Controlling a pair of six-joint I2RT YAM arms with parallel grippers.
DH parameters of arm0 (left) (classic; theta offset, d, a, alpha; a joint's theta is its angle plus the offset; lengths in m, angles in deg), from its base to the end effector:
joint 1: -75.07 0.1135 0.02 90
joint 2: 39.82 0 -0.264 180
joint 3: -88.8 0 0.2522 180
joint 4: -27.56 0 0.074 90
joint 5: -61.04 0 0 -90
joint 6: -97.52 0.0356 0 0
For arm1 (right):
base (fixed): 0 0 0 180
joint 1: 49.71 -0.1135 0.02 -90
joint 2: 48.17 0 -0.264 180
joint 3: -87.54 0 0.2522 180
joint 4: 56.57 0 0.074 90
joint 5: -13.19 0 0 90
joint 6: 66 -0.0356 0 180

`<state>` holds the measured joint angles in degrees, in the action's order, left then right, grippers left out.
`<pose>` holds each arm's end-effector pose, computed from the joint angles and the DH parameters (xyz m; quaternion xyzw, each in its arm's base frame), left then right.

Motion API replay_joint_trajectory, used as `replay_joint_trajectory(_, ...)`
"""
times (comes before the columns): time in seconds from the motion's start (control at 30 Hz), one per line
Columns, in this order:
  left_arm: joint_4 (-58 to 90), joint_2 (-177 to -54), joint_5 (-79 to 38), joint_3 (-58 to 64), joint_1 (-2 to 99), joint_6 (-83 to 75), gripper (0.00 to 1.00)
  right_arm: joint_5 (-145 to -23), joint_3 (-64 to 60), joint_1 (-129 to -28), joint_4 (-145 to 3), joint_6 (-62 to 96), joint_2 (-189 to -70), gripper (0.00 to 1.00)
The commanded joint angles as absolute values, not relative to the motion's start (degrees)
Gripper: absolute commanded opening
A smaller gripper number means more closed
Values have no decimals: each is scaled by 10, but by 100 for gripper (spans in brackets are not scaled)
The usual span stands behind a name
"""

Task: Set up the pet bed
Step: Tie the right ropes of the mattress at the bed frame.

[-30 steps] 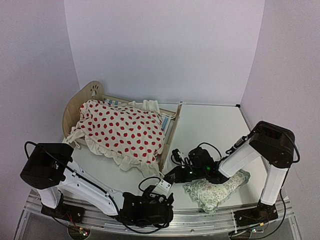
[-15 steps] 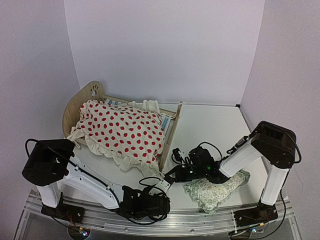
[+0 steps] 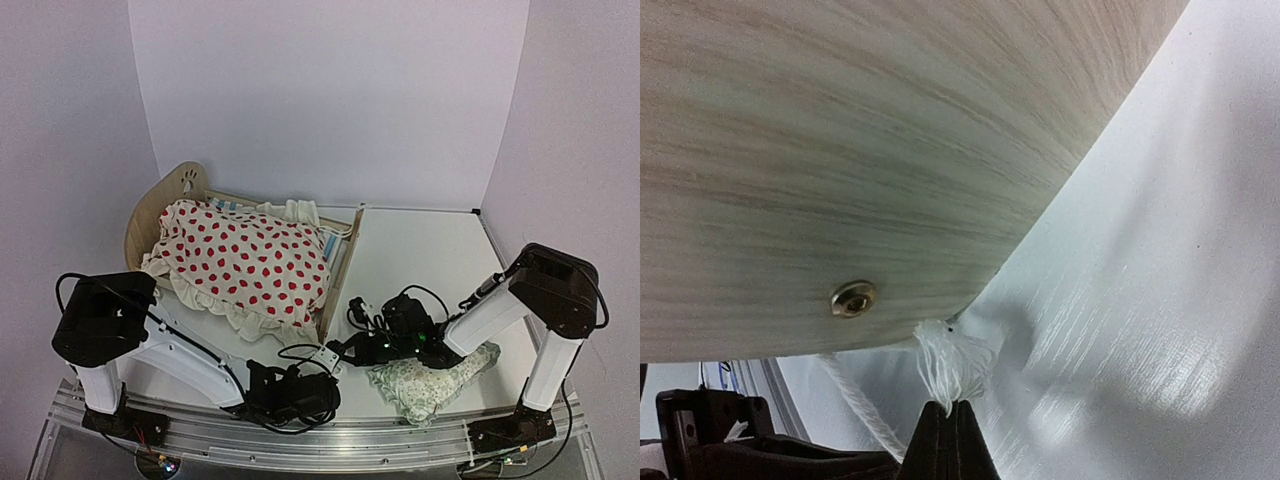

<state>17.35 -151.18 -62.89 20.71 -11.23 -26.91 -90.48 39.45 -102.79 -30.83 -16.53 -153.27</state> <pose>0.0432 -0.3594 0.1033 0.3150 0.8568 -0.1235 0.3890 0.1848 0.2600 0.1005 -0.1526 0.8538 0.4259 0.2577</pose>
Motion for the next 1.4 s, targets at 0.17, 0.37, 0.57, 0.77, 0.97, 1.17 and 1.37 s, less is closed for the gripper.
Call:
replay_joint_trajectory(0.17, 190, -1492, -613, 210, -113, -273, 20, -894, 397, -1030, -302, -161, -1509, 0)
replay_joint_trajectory(0.37, 129, -1493, -621, 170, -122, -285, 45, -889, 403, -1030, -302, -159, -1503, 0)
replay_joint_trajectory(0.57, 89, -1495, -639, 138, -126, -306, 48, -885, 406, -1030, -304, -156, -1498, 0)
replay_joint_trajectory(0.77, 68, -1517, -633, 107, -129, -311, 60, -887, 408, -1030, -304, -156, -1497, 0)
replay_joint_trajectory(0.97, 63, -1527, -637, 97, -129, -322, 57, -889, 411, -1030, -307, -155, -1495, 0)
replay_joint_trajectory(1.17, 44, -1558, -619, 79, -128, -332, 47, -886, 412, -1030, -306, -152, -1495, 0)
replay_joint_trajectory(1.37, 38, -1591, -608, 62, -127, -341, 35, -885, 415, -1030, -306, -152, -1492, 0)
